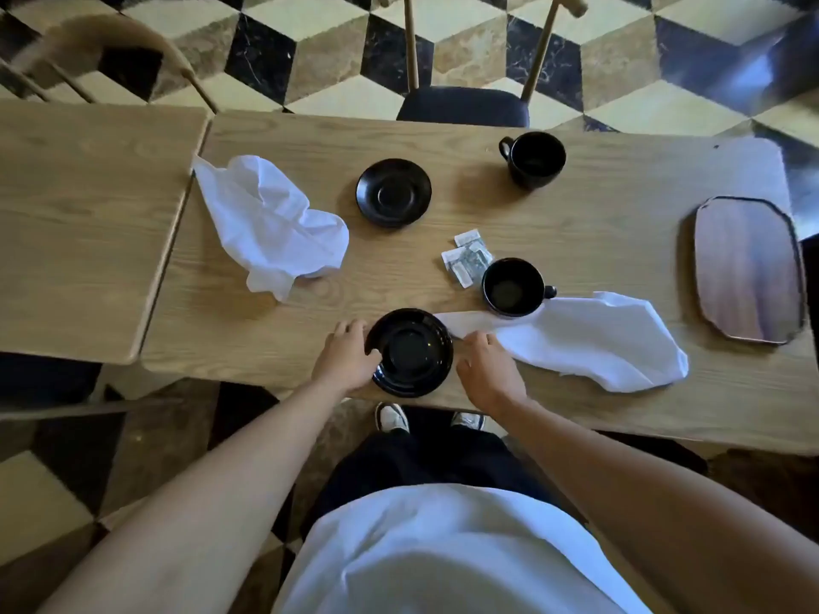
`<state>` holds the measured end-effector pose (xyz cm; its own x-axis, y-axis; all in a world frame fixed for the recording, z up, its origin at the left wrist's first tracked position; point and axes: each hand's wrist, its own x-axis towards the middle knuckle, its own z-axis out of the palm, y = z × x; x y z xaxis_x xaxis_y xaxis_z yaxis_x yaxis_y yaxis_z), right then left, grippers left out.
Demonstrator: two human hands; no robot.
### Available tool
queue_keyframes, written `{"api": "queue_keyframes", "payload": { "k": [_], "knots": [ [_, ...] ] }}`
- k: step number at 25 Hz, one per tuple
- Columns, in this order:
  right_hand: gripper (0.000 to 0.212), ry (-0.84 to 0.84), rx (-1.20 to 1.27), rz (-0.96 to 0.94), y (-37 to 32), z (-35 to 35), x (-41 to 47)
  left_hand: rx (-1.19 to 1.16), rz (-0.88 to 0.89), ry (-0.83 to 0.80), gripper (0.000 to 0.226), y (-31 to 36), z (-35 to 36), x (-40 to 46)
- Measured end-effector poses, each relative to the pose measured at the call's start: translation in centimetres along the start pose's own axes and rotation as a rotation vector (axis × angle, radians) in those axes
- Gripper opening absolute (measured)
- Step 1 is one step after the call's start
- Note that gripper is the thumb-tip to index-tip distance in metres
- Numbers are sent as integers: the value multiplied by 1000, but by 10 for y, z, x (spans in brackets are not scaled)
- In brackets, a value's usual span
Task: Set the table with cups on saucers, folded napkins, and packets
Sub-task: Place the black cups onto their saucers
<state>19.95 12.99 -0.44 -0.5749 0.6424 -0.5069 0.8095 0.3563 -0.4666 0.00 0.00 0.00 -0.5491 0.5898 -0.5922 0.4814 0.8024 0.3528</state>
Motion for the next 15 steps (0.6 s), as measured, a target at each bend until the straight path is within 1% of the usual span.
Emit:
{"api": "queue_keyframes", "payload": {
  "k": [3,6,8,15],
  "knots": [
    [25,-31,146,119,9,10,9,-189,-107,41,56,-1,9,9],
    [29,-48,292,195,8,23,16,-324,-176,61,46,-7,17,14],
    [32,-46,354,212,6,30,20,-337,-150,71,40,-12,17,18],
    [34,-1,454,283,8,35,20,-432,-166,13,45,-25,17,32]
  ]
}}
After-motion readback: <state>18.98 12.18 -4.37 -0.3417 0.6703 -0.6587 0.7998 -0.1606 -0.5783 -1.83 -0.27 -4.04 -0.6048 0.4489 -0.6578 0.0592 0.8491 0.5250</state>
